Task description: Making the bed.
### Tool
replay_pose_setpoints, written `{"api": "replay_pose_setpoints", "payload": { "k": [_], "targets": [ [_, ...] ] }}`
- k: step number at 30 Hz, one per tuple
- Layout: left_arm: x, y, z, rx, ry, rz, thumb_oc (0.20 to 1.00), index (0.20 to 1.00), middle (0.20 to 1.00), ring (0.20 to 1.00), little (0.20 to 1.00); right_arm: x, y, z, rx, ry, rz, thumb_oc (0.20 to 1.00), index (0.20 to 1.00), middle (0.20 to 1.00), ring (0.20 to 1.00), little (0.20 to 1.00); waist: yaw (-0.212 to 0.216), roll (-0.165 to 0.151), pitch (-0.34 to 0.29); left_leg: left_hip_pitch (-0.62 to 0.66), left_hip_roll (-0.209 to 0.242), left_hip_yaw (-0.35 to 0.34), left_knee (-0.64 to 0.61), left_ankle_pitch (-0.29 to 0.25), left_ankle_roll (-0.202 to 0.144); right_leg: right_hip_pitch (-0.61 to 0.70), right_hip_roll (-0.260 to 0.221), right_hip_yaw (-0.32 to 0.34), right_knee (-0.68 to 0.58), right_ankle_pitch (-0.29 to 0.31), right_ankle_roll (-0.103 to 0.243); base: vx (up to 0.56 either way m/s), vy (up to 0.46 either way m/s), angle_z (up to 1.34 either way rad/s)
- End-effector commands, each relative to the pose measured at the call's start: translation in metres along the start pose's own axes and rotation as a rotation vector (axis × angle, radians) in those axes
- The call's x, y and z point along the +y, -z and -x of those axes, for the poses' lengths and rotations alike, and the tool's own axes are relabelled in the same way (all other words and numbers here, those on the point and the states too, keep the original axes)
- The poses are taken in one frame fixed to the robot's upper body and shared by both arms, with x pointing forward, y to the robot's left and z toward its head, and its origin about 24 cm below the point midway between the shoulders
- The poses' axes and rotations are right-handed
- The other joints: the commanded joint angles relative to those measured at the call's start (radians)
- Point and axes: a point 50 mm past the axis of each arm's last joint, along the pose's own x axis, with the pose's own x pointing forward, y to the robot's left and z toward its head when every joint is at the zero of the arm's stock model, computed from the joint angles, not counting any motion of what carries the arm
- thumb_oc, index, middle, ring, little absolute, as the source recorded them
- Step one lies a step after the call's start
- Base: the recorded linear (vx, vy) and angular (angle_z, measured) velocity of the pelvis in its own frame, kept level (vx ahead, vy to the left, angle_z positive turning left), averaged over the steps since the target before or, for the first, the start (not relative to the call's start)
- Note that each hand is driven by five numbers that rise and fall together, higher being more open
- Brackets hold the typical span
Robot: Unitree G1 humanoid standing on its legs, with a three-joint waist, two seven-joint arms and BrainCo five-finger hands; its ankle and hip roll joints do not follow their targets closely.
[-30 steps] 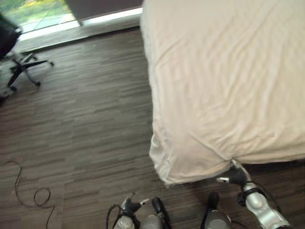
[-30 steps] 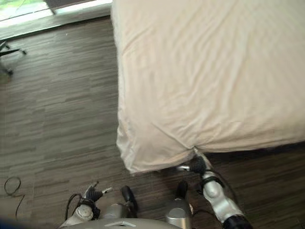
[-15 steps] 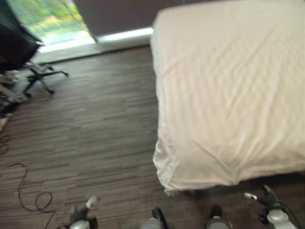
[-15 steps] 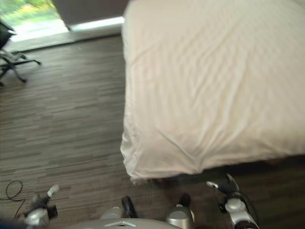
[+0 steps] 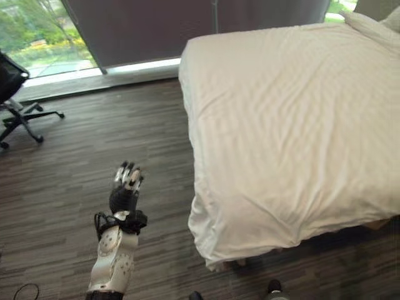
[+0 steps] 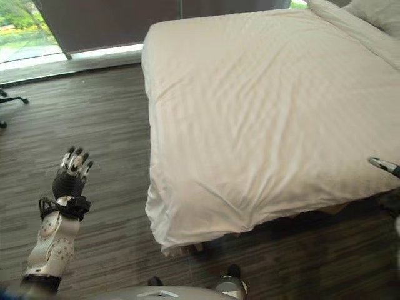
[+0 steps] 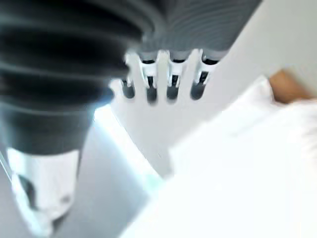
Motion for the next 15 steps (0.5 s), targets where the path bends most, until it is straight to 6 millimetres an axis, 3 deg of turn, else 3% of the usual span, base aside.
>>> {"api": "replay_pose_setpoints", "payload": {
  "k": [1,2,3,4,5,6,7,8,9,10,11,12,13,14,15],
  "targets": [
    [-0.02,-0.017,-0.012,-0.113,0.131,0.165,1.0,1.0,1.0,1.0,1.0,-0.017,-0.062,0.016,-0.345,-0.026,0.14,1.0,1.0,1.0,1.0,1.0,-0.008,0.009,0.026,-0.001,0.06,-0.033,0.014,0.044,-0.021,-0.012,-0.062,-0.008,0.024,0.003,0.074,0.01,0.014,0.3],
    [-0.02,-0.018,-0.012,-0.112,0.132,0.163,1.0,1.0,1.0,1.0,1.0,-0.017,-0.062,0.016,-0.343,-0.026,0.139,1.0,1.0,1.0,1.0,1.0,-0.006,0.008,0.026,-0.001,0.06,-0.034,0.014,0.044,-0.021,-0.012,-0.063,-0.008,0.024,0.003,0.074,0.03,0.008,0.29],
    [-0.038,-0.013,-0.017,-0.118,0.173,0.267,1.0,1.0,1.0,1.0,1.0,-0.016,-0.083,0.029,-0.443,-0.018,-0.055,0.219,0.219,0.219,0.219,0.219,-0.022,0.005,0.022,0.0,0.059,-0.031,0.014,0.042,-0.017,-0.015,-0.063,-0.005,0.024,0.005,0.074,0.03,0.006,0.08],
    [-0.038,-0.012,-0.017,-0.117,0.174,0.267,1.0,1.0,1.0,1.0,1.0,-0.016,-0.083,0.028,-0.443,-0.017,-0.055,0.2,0.2,0.2,0.2,0.2,-0.021,0.005,0.022,0.0,0.059,-0.03,0.014,0.042,-0.017,-0.016,-0.063,-0.005,0.023,0.005,0.074,0.05,0.001,-0.15],
    [-0.05,-0.018,-0.02,-0.154,0.195,0.339,0.36,0.36,0.36,0.36,0.36,-0.007,-0.104,0.043,-0.526,-0.057,-0.322,0.2,0.2,0.2,0.2,0.2,-0.027,0.006,0.02,-0.002,0.06,-0.026,0.014,0.042,-0.016,-0.019,-0.065,-0.005,0.022,0.009,0.074,0.01,-0.009,-0.13],
    [-0.06,-0.009,-0.022,-0.099,0.239,0.323,0.2,0.2,0.2,0.2,0.2,0.023,-0.101,0.048,-0.507,-0.145,-0.399,0.2,0.2,0.2,0.2,0.2,-0.026,0.004,0.022,-0.004,0.059,-0.023,0.014,0.044,-0.015,-0.024,-0.064,-0.002,0.022,0.01,0.074,0.0,-0.017,-0.06],
    [-0.066,-0.012,-0.024,-0.115,0.266,0.347,0.2,0.2,0.2,0.2,0.2,0.037,-0.083,0.055,-0.407,-0.208,-0.45,0.2,0.2,0.2,0.2,0.2,-0.033,0.006,0.028,-0.008,0.059,-0.02,0.014,0.045,-0.015,-0.03,-0.064,-0.003,0.022,0.012,0.074,-0.01,-0.012,-0.1],
    [-0.088,-0.009,-0.029,-0.109,0.315,0.45,0.2,0.2,0.2,0.2,0.2,0.062,-0.099,0.072,-0.426,-0.323,-0.684,0.2,0.2,0.2,0.2,0.2,-0.035,0.006,0.03,-0.016,0.058,-0.015,0.014,0.048,-0.015,-0.039,-0.065,-0.001,0.019,0.014,0.074,-0.01,-0.007,-0.16],
    [-0.088,-0.009,-0.029,-0.109,0.317,0.449,0.2,0.2,0.2,0.2,0.2,0.062,-0.099,0.073,-0.424,-0.324,-0.687,0.2,0.2,0.2,0.2,0.2,-0.033,0.003,0.029,-0.016,0.058,-0.015,0.014,0.048,-0.015,-0.04,-0.066,-0.001,0.019,0.014,0.074,-0.02,-0.003,-0.14],
    [-0.101,0.0,-0.033,-0.061,0.345,0.444,0.2,0.2,0.2,0.2,0.2,0.09,-0.107,0.08,-0.42,-0.399,-0.725,0.2,0.2,0.2,0.2,0.2,-0.033,0.003,0.038,-0.023,0.058,-0.012,0.014,0.052,-0.015,-0.05,-0.065,0.002,0.02,0.016,0.072,-0.04,-0.003,-0.1],
    [-0.111,-0.004,-0.036,-0.084,0.35,0.486,0.2,0.2,0.2,0.2,0.2,0.099,-0.116,0.081,-0.378,-0.423,-0.855,0.2,0.2,0.2,0.2,0.2,-0.03,0.006,0.046,-0.036,0.058,-0.012,0.014,0.06,-0.015,-0.06,-0.067,0.0,0.02,0.018,0.072,-0.14,-0.001,-0.13],
    [-0.131,0.002,-0.044,-0.053,0.371,0.527,0.2,0.2,0.2,0.2,0.2,0.129,-0.139,0.091,-0.363,-0.528,-0.988,0.2,0.2,0.2,0.2,0.2,-0.024,0.008,0.07,-0.062,0.055,-0.014,0.014,0.07,-0.015,-0.089,-0.067,0.006,0.021,0.024,0.07,-0.11,0.003,-0.11],
    [-0.131,0.002,-0.044,-0.053,0.371,0.527,0.2,0.2,0.2,0.2,0.2,0.129,-0.139,0.091,-0.363,-0.528,-0.988,0.2,0.2,0.2,0.2,0.2,-0.023,0.007,0.07,-0.062,0.055,-0.014,0.014,0.07,-0.015,-0.089,-0.067,0.007,0.021,0.024,0.07,-0.2,0.006,-0.02],
    [-0.152,0.005,-0.047,-0.022,0.408,0.57,0.2,0.2,0.2,0.2,0.2,0.146,-0.16,0.102,-0.404,-0.581,-1.039,0.2,0.2,0.2,0.2,0.2,-0.021,0.008,0.096,-0.087,0.055,-0.017,0.014,0.078,-0.017,-0.112,-0.066,0.009,0.022,0.027,0.069,-0.28,-0.013,0.06],
    [-0.178,0.004,-0.056,-0.013,0.427,0.641,0.2,0.2,0.2,0.2,0.2,0.162,-0.184,0.108,-0.34,-0.66,-1.282,0.2,0.2,0.2,0.2,0.2,-0.011,0.01,0.14,-0.142,0.058,-0.024,0.017,0.098,-0.02,-0.166,-0.068,0.01,0.027,0.039,0.066,-0.36,-0.014,0.01]
  ]
}}
